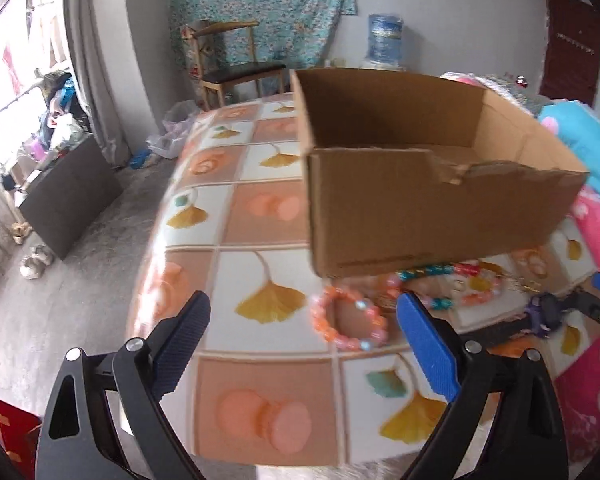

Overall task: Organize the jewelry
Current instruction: 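Close the right gripper on the smartwatch face while the left gripper approaches the strap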

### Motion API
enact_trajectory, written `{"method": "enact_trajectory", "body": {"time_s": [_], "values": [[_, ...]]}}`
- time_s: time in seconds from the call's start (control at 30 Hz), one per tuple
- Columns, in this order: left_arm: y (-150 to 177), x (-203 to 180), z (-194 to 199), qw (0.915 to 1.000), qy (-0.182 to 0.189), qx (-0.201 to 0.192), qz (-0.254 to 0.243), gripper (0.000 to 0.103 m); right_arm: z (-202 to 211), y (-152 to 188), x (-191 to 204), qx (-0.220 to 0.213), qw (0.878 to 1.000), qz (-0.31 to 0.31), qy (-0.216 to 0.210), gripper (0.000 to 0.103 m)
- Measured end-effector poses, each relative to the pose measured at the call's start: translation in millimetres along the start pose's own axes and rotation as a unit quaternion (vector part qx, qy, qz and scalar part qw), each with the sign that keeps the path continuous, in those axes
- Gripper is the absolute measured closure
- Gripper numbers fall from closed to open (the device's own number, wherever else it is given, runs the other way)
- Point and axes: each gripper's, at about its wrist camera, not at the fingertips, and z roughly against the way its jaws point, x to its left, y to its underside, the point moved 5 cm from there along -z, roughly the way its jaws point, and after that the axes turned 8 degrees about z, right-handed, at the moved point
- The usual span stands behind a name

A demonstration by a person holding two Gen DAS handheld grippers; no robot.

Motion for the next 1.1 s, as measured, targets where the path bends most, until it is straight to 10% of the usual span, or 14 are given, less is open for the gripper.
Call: {"method": "enact_trajectory", "body": {"time_s": [0.13, 0.33, 0.73, 1.1], "values": [[26.4, -35.9, -3.1, 0.9939, 0.096, 0.053, 0.007, 0.024, -0.2, 1.5, -3.6, 0.003, 1.000, -0.014, 0.005, 0.033], [49.2, -62.0, -26.2, 0.9877, 0.119, 0.101, 0.008, 0.053, 1.2, 0.0, -15.8, 0.004, 0.999, -0.046, -0.006, 0.047], [41.8, -43.6, -29.4, 0.9668, 0.196, 0.124, 0.107, 0.060, -22.6, -13.7, 47.3, 0.009, 0.995, 0.022, -0.099, 0.087], [41.1, -44.6, -32.6, 0.9328, 0.285, 0.129, 0.178, 0.062, -27.8, -11.7, 55.4, 0.010, 0.996, 0.040, -0.078, 0.088]]}}
